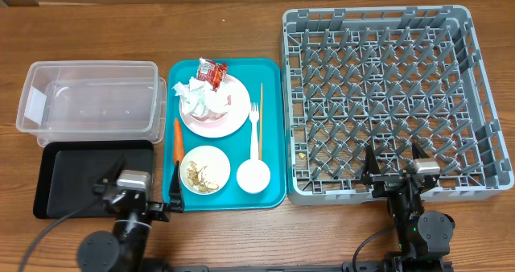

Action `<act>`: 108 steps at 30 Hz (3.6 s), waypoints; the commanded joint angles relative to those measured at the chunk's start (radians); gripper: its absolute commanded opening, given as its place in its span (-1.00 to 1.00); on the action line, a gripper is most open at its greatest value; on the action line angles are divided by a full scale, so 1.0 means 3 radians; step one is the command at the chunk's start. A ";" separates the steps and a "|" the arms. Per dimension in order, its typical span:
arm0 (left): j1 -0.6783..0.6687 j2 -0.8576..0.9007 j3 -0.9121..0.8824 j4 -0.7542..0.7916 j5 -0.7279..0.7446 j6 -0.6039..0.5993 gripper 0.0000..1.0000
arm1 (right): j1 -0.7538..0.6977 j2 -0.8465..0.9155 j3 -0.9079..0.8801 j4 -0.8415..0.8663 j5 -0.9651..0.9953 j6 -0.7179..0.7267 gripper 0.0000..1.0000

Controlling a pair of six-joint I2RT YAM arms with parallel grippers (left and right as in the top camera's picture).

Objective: Sort waste into correct bins and load items into the dishwasher
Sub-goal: 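Reach the left gripper to the pink plate and grasp the white napkins, then carry the napkins left and release them into the clear plastic bin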

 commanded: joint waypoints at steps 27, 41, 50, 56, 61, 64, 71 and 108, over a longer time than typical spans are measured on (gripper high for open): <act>-0.0050 0.4396 0.3179 -0.2216 0.1180 -0.0931 0.52 | -0.0013 -0.0038 -0.0036 0.0025 -0.0004 0.0014 1.00; -0.0361 0.4508 0.3179 -0.1532 0.0671 -0.1485 0.71 | -0.0011 -0.0038 -0.0036 0.0025 -0.0004 0.0013 1.00; -0.0975 0.4677 0.3047 -0.1532 -0.0388 -0.2291 0.46 | -0.0011 -0.0039 -0.0036 0.0025 -0.0004 0.0013 1.00; -0.1254 0.5041 0.3047 -0.1500 -0.1074 -0.2707 0.47 | -0.0011 -0.0038 -0.0036 0.0025 -0.0004 0.0013 1.00; -0.1230 0.5381 0.3047 -0.1340 -0.1076 -0.2757 0.46 | -0.0011 -0.0038 -0.0036 0.0025 -0.0004 0.0013 1.00; -0.1205 0.5556 0.3047 -0.1203 -0.1076 -0.2754 0.46 | -0.0011 -0.0038 -0.0036 0.0025 -0.0004 0.0013 1.00; -0.1204 0.5707 0.3047 -0.1063 -0.1349 -0.2753 0.46 | -0.0011 -0.0038 -0.0036 0.0025 -0.0004 0.0013 1.00; -0.1204 0.5781 0.3182 -0.0725 -0.1575 -0.2298 -0.92 | -0.0011 -0.0039 -0.0036 0.0025 -0.0004 0.0013 1.00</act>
